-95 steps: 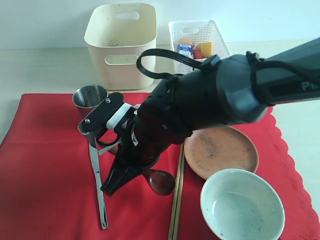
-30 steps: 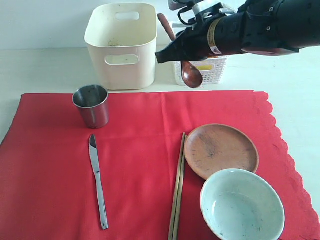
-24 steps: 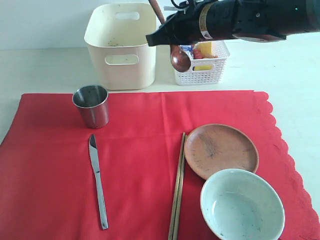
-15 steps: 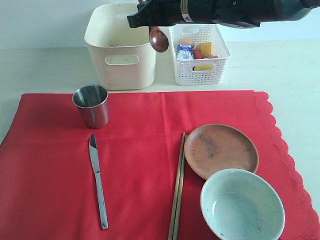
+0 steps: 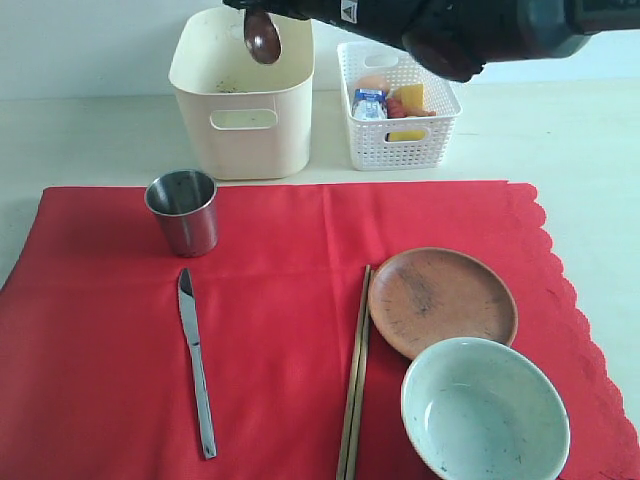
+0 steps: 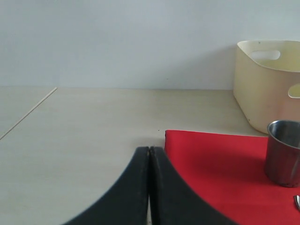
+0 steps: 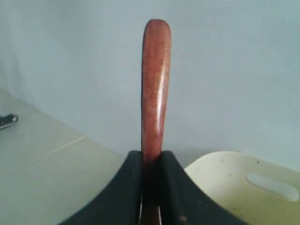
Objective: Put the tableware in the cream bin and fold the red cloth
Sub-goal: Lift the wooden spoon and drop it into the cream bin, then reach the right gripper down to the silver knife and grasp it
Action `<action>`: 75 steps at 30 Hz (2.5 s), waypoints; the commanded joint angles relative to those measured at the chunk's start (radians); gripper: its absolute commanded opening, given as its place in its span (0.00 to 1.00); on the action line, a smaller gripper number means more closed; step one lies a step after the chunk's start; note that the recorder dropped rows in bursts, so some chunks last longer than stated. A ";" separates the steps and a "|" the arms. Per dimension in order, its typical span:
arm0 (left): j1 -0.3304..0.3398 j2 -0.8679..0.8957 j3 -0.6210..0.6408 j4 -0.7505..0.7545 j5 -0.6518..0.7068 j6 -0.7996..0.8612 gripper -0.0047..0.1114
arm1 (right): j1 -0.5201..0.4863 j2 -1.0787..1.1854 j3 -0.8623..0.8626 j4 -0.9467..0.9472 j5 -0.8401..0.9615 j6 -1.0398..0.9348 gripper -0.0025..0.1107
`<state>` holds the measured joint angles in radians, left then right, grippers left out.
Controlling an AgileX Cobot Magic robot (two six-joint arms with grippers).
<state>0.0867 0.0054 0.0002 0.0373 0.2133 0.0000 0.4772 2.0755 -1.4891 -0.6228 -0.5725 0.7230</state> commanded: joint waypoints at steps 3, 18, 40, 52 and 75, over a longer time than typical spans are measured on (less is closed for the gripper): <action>0.001 -0.005 0.000 -0.008 -0.003 0.000 0.04 | -0.001 0.080 -0.032 0.466 0.004 -0.140 0.08; 0.001 -0.005 0.000 -0.008 -0.003 0.000 0.04 | 0.016 0.083 -0.123 0.281 0.376 -0.120 0.64; 0.001 -0.005 0.000 -0.008 -0.003 0.000 0.04 | 0.018 -0.195 -0.123 0.696 1.269 -0.815 0.02; 0.001 -0.005 0.000 -0.008 -0.003 0.000 0.04 | 0.197 -0.191 0.089 0.983 1.253 -1.097 0.02; 0.001 -0.005 0.000 -0.008 -0.003 0.000 0.04 | 0.557 0.033 0.095 0.540 1.183 -0.540 0.39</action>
<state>0.0867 0.0054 0.0002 0.0373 0.2133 0.0000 1.0330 2.1029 -1.3929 -0.0731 0.6462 0.1730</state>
